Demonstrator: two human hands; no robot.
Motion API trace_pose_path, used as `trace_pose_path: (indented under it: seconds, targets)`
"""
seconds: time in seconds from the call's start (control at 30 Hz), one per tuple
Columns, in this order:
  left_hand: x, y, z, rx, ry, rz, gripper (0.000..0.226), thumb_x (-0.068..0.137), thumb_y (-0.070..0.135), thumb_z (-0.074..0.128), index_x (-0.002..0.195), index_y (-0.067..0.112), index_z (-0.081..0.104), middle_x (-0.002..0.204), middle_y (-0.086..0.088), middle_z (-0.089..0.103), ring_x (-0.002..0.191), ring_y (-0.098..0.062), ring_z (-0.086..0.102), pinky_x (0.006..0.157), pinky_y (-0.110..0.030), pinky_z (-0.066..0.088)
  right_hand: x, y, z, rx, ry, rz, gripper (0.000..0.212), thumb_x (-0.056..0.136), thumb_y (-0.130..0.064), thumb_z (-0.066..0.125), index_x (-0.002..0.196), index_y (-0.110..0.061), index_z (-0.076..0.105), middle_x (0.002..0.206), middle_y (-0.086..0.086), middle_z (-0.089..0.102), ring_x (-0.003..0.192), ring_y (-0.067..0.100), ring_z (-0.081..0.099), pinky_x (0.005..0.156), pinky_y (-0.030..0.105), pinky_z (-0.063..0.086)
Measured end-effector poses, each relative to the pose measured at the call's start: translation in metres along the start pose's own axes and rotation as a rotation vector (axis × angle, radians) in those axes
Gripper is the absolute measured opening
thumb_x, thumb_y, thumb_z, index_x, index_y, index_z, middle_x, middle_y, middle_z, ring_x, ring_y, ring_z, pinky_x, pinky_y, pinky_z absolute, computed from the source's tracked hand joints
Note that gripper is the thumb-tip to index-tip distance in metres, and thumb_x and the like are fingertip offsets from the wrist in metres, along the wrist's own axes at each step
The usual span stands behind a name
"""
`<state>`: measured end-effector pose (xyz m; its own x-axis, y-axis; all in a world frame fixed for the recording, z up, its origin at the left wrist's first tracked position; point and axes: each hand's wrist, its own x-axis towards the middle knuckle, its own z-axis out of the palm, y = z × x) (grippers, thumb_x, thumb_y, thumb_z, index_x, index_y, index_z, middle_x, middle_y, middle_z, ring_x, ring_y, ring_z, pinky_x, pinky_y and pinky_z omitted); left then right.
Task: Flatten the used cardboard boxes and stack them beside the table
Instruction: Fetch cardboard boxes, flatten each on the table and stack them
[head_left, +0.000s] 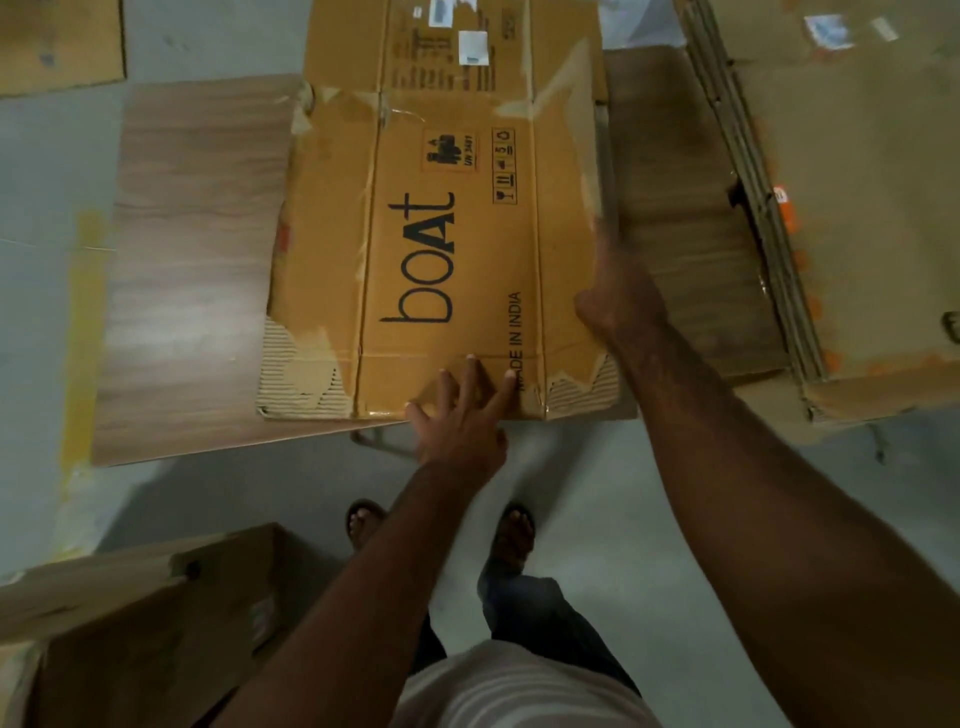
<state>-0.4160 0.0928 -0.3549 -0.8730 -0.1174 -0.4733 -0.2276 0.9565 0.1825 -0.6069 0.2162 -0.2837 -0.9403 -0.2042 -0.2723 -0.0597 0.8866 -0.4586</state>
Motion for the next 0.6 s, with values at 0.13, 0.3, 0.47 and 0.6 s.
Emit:
trace_pose_path:
  seconds: [0.13,0.3,0.47,0.6]
  targets:
    - [0.015,0.005,-0.017,-0.035,0.068,-0.004,0.067,0.095,0.061,0.052,0.153,0.051,0.02,0.163,-0.004,0.012,0.145,-0.039,0.019,0.105,-0.075,0.031,-0.004,0.053,0.016,-0.174,-0.133,0.192,0.092,0.094,-0.043,0.065,0.163,-0.033,0.005,0.17,0.006,0.008,0.148,0.041,0.028,0.108,0.057,0.041]
    - [0.03,-0.052,-0.037,-0.216,0.168,-0.352,0.062,0.092,0.059,0.06,0.148,0.047,0.035,0.158,-0.005,0.023,0.144,-0.039,0.024,0.105,-0.076,0.03,-0.012,0.082,0.04,-0.208,-0.232,0.142,0.101,0.092,-0.074,0.052,0.162,-0.034,-0.009,0.172,0.007,-0.008,0.157,0.036,-0.001,0.12,0.066,0.012]
    - [0.02,-0.107,-0.03,-0.304,0.009,-0.482,0.095,0.077,0.087,0.041,0.157,0.052,0.004,0.17,-0.003,-0.014,0.154,-0.039,-0.009,0.115,-0.074,0.015,-0.004,0.086,0.038,-0.18,-0.253,0.119,0.1,0.093,-0.067,0.057,0.162,-0.035,-0.008,0.171,0.007,-0.012,0.157,0.032,-0.007,0.121,0.066,0.009]
    - [-0.002,-0.095,-0.006,-0.31,-0.004,-0.498,0.09,0.083,0.086,0.041,0.155,0.056,-0.004,0.169,0.0,-0.017,0.154,-0.036,-0.01,0.112,-0.077,0.016,0.0,0.087,0.03,-0.182,-0.26,0.083,0.099,0.092,-0.064,0.061,0.163,-0.036,-0.004,0.172,0.006,-0.01,0.158,0.032,-0.003,0.122,0.065,0.012]
